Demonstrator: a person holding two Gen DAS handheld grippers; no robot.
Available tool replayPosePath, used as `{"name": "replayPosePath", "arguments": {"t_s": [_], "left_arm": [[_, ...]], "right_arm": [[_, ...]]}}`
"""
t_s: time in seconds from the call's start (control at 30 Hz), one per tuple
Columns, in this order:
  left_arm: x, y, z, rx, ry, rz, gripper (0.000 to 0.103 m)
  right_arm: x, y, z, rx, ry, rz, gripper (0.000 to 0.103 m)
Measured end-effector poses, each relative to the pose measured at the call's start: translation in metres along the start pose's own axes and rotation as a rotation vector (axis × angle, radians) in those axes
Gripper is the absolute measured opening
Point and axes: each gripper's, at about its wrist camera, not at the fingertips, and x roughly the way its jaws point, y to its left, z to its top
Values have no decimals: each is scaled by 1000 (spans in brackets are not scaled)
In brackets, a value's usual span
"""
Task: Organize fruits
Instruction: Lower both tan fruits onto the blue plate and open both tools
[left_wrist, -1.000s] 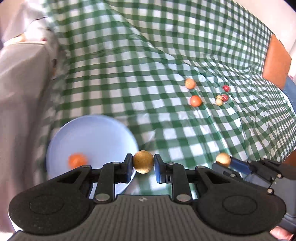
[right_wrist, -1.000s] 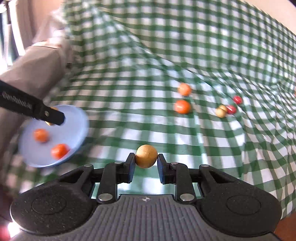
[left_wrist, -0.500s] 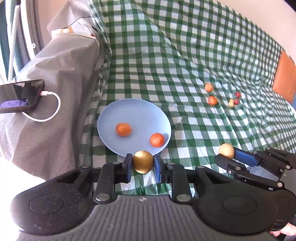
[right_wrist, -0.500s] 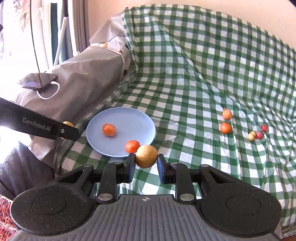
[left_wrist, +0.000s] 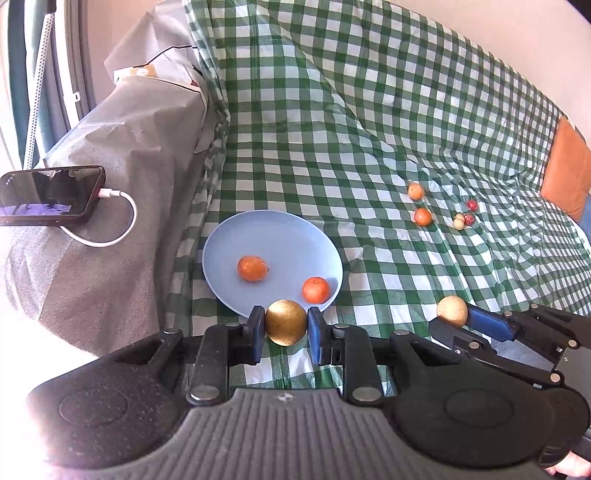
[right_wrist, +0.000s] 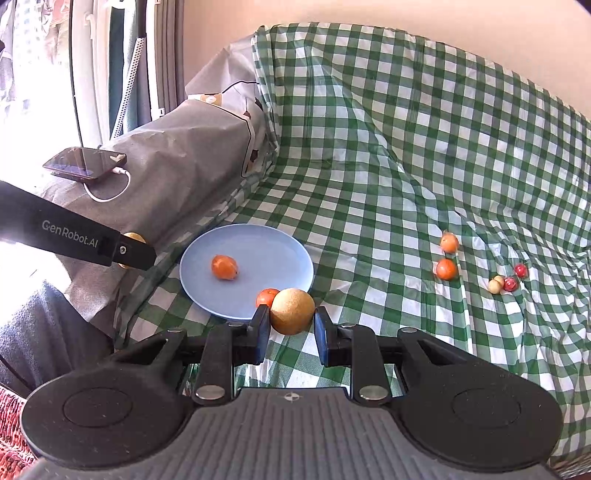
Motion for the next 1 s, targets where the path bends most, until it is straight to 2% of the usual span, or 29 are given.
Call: {"name": "replayPosePath", "arguments": {"t_s": [0.23, 0.43, 0.7, 1.0], "left_arm": [[12, 9, 6, -17, 16, 21, 26], [35, 16, 23, -29, 21, 46, 27], [85, 18, 48, -26, 54, 66, 26], [148, 27, 62, -10, 119, 121, 26]], "right_arm": [[7, -2, -1, 10, 19, 2, 27], [28, 1, 6, 5, 41, 7, 26], [82, 12, 23, -11, 84, 37, 26], [146, 16, 38, -27, 151, 48, 27]]}}
